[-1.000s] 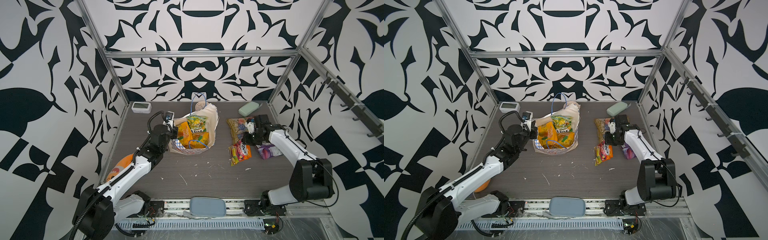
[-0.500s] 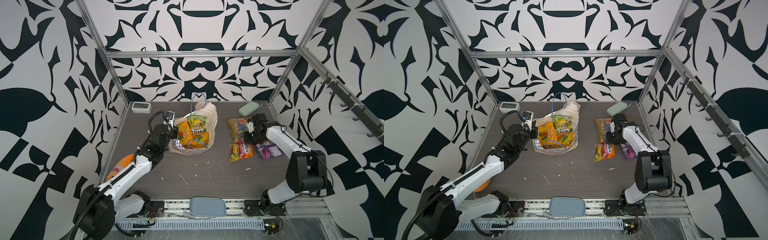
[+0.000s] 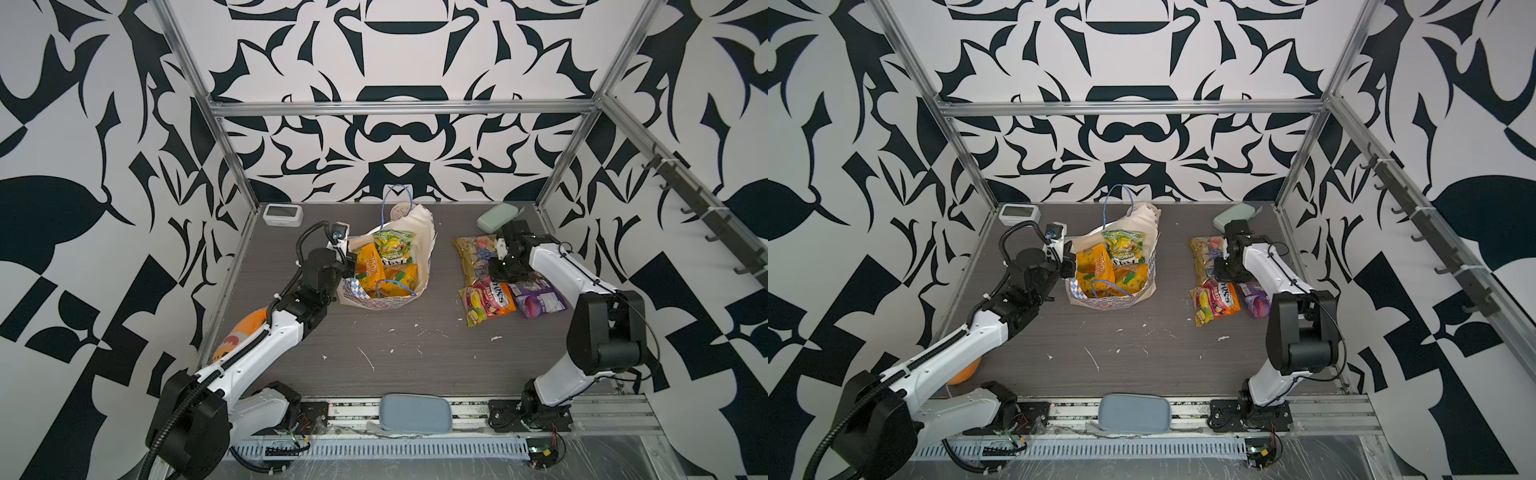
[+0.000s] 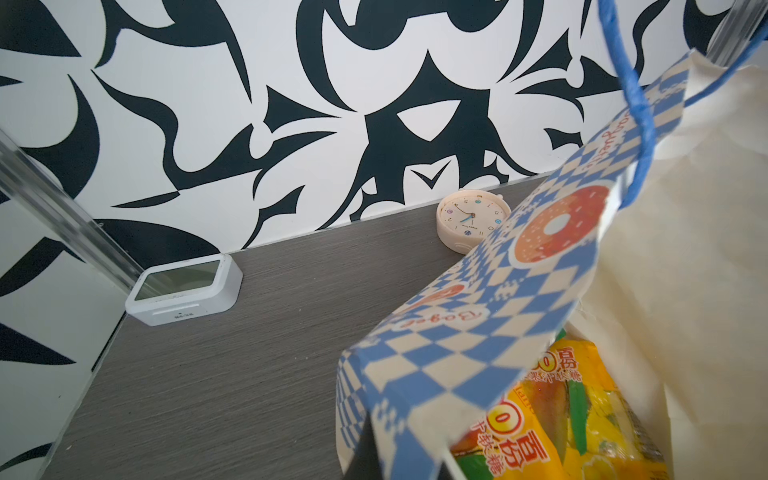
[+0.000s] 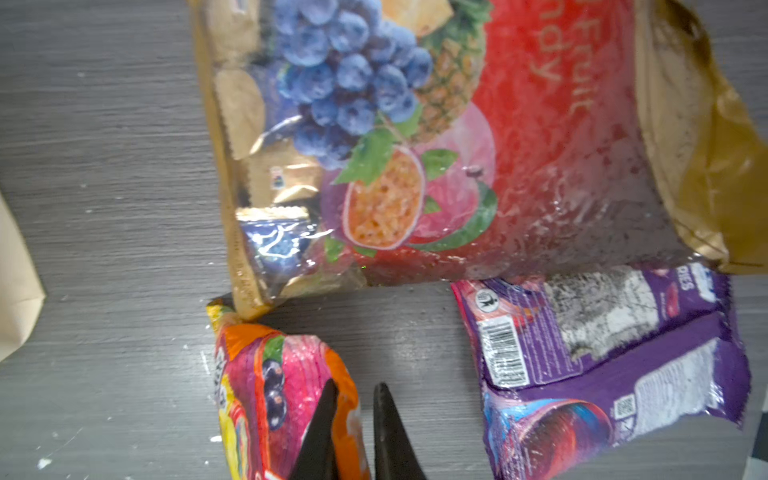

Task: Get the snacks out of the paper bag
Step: 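Release the orange packet onto the table beside the purple packet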

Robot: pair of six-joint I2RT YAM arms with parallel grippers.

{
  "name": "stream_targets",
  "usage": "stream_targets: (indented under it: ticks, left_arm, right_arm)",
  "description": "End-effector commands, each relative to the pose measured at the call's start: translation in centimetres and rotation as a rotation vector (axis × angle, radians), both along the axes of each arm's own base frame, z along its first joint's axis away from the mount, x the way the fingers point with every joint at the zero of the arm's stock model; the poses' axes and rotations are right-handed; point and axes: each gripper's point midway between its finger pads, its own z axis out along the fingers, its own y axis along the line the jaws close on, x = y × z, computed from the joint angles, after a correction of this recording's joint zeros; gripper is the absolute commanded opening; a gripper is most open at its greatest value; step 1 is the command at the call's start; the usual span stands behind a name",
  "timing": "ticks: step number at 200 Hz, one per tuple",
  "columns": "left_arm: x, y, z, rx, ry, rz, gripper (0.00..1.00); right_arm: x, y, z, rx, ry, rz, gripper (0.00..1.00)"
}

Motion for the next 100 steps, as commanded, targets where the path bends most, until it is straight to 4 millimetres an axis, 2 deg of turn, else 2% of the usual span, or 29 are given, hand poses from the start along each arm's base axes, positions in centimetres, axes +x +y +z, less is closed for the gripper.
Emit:
stream_targets:
  ticks: [1,38,64,78,89,100]
  left_arm:
    - [0.2,0.3,3.4,-0.027,-0.099,0.017,0.00]
    - [0.1,0.5,3.1,-0.023,-0.094,0.026,0.00]
    - [0.3,0.4,2.9,-0.020,-0.091,0.026,0.00]
    - [0.3,0.4,2.8,-0.018,-0.088,0.024,0.00]
    - [0.4,0.3,2.8,-0.019,-0.089,0.022,0.00]
    - [0.4,0.3,2.8,-0.020,-0.089,0.022,0.00]
  right_arm:
    - [0.5,-1.0,1.5,-0.049,-0.028,-0.037,0.15]
    - [0.3,-1.5,2.5,-0.066,-0.051,-0.082,0.23]
    - [0.3,-2.3,4.4,-0.096,-0.118,-0.125,0.29]
    - [0.1,-2.1,5.6,-0.082,-0.150,-0.122,0.29]
    - [0.2,-0.9,6.4,-0.010,-0.185,-0.097,0.29]
    - [0.2,1.9,6.9,0.115,-0.208,-0.001,0.30]
